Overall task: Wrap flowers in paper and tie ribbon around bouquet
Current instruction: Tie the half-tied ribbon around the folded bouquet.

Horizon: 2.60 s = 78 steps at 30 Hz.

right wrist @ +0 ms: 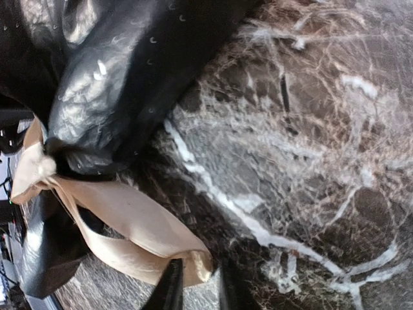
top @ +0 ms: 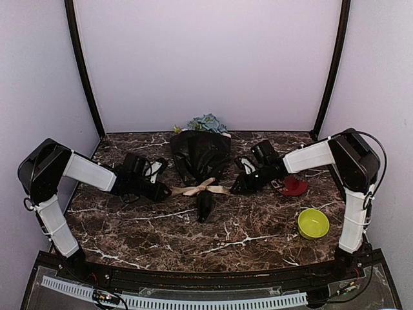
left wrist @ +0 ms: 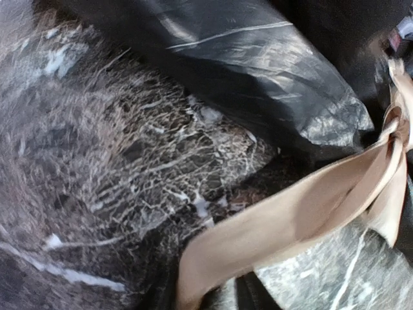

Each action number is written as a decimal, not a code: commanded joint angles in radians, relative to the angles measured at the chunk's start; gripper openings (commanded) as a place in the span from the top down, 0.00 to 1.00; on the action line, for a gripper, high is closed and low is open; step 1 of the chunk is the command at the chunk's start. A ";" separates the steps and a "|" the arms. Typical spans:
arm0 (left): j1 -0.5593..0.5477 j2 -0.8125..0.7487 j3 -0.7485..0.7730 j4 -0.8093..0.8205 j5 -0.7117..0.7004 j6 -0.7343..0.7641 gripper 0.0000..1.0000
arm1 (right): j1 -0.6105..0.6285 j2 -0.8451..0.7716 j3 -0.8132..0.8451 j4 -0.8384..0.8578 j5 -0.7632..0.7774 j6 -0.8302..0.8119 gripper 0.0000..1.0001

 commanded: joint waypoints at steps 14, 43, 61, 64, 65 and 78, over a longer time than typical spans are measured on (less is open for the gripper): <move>-0.114 -0.331 -0.159 0.165 0.063 0.257 0.73 | 0.082 -0.056 0.213 -0.069 0.032 0.043 0.67; -0.191 -0.006 0.052 0.088 0.108 0.300 0.95 | 0.147 0.123 0.374 -0.076 -0.056 0.103 0.82; -0.191 -0.118 -0.096 0.074 0.168 0.194 1.00 | 0.107 0.074 0.353 0.030 -0.142 0.128 1.00; -0.191 -0.133 -0.110 0.050 0.173 0.173 1.00 | 0.094 0.064 0.355 0.027 -0.137 0.123 1.00; -0.191 -0.134 -0.114 0.043 0.172 0.166 1.00 | 0.092 0.059 0.358 0.026 -0.137 0.119 1.00; -0.191 -0.076 -0.097 0.006 0.134 0.147 1.00 | 0.099 -0.056 0.348 -0.055 -0.200 0.016 1.00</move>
